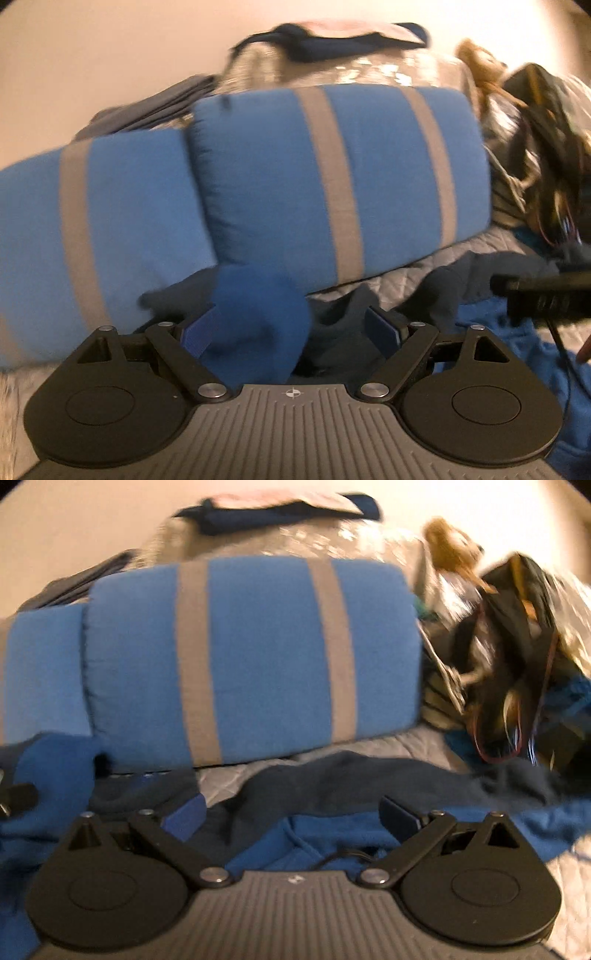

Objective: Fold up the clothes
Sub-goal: 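Grasp the other hoodie sleeve cuff with the left tool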

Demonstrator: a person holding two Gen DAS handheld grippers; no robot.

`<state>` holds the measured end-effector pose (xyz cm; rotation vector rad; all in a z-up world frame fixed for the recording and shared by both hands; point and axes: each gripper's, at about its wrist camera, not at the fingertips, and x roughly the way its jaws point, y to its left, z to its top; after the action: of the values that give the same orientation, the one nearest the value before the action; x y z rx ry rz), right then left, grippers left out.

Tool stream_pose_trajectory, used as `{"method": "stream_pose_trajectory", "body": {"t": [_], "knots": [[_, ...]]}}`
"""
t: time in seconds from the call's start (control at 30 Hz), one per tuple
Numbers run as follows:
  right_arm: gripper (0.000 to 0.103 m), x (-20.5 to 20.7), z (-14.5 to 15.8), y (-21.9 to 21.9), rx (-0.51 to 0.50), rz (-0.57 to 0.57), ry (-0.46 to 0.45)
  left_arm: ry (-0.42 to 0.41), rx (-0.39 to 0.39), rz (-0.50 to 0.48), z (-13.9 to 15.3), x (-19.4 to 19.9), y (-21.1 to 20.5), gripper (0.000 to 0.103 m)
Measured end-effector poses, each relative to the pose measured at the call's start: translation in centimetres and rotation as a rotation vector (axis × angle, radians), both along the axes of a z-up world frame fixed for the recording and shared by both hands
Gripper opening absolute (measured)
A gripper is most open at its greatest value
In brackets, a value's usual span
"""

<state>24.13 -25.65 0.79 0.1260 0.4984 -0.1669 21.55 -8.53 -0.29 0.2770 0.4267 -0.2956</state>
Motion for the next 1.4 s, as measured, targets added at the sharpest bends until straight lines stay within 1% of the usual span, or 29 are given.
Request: {"method": "stream_pose_trajectory", "body": {"t": [0.07, 0.13, 0.2, 0.27, 0.33, 0.4, 0.47, 0.5, 0.53, 0.57, 0.63, 0.67, 0.7, 0.8, 0.93, 0.97, 1.03, 1.07, 1.17, 1.2, 1.27, 1.3, 1.4], "knots": [[0.103, 0.2, -0.1, -1.2, 0.034, -0.047, -0.006, -0.005, 0.018, -0.022, -0.7, 1.0, -1.3, 0.076], [0.103, 0.1, 0.0, -2.2, 0.052, -0.091, -0.017, 0.007, 0.041, -0.008, -1.6, 2.3, -2.2, 0.051], [0.103, 0.1, 0.0, -2.9, 0.07, -0.108, -0.023, 0.02, 0.058, 0.019, -2.5, 3.7, -2.9, 0.041], [0.103, 0.2, -0.1, -3.3, 0.085, -0.115, -0.022, 0.036, 0.052, 0.068, -3.2, 5.1, -3.2, 0.041], [0.103, 0.4, -0.2, -3.2, 0.091, -0.104, -0.021, 0.039, 0.062, 0.099, -3.7, 6.1, -3.5, 0.041], [0.103, 0.4, -0.3, -2.8, 0.074, -0.089, -0.03, 0.023, 0.115, 0.125, -4.2, 6.7, -4.0, 0.041], [0.103, 0.4, -0.2, -2.0, 0.042, -0.07, -0.042, 0.031, 0.173, 0.12, -4.8, 7.2, -4.6, 0.042], [0.103, 0.5, -0.2, -1.7, 0.025, -0.059, -0.047, 0.038, 0.205, 0.125, -5.0, 7.3, -4.7, 0.04], [0.103, 0.5, -0.2, -1.3, 0.013, -0.047, -0.049, 0.047, 0.213, 0.142, -5.1, 7.4, -4.5, 0.025], [0.103, 0.6, -0.1, -1.1, 0.003, -0.035, -0.052, 0.057, 0.218, 0.159, -5.1, 7.5, -4.3, 0.016], [0.103, 0.6, -0.1, -0.8, -0.005, -0.024, -0.054, 0.093, 0.158, 0.187, -4.5, 7.5, -2.9, 0.011], [0.103, 0.6, -0.2, -0.8, -0.007, -0.022, -0.054, 0.108, 0.129, 0.199, -4.1, 7.4, -2.2, 0.011], [0.103, 0.6, -0.2, -0.7, -0.008, -0.019, -0.054, 0.094, 0.121, 0.193, -3.5, 6.9, -1.7, 0.01], [0.103, 0.8, -0.2, -0.8, 0.001, -0.026, -0.049, -0.003, 0.149, 0.129, -1.1, 4.4, -0.9, 0.009], [0.103, 0.9, -0.4, -1.0, 0.018, -0.029, -0.036, -0.075, 0.159, 0.036, 2.9, 1.3, 0.4, 0.009], [0.103, 0.9, -0.5, -1.1, 0.021, -0.028, -0.032, -0.1, 0.174, 0.011, 3.8, 0.2, 0.8, 0.009], [0.103, 0.8, -0.5, -1.1, 0.027, -0.027, -0.027, -0.148, 0.198, -0.025, 5.5, -1.9, 1.6, 0.009], [0.103, 0.8, -0.5, -1.2, 0.03, -0.026, -0.026, -0.161, 0.195, -0.031, 6.2, -2.7, 2.2, 0.009], [0.103, 0.8, -0.6, -1.3, 0.037, -0.022, -0.02, -0.135, 0.15, -0.012, 7.8, -4.2, 4.7, 0.009], [0.103, 0.8, -0.6, -1.3, 0.041, -0.02, -0.018, -0.115, 0.137, 0.002, 7.8, -4.4, 5.8, 0.009], [0.103, 0.7, -0.6, -1.3, 0.047, -0.013, -0.016, -0.085, 0.171, 0.028, 6.7, -4.3, 7.4, 0.009], [0.103, 0.6, -0.6, -1.3, 0.047, -0.01, -0.016, -0.059, 0.197, 0.043, 5.8, -4.2, 8.1, 0.009], [0.103, 0.7, -0.6, -1.2, 0.046, 0.0, -0.013, 0.037, 0.242, 0.07, 2.8, -3.7, 9.9, 0.009]]}}
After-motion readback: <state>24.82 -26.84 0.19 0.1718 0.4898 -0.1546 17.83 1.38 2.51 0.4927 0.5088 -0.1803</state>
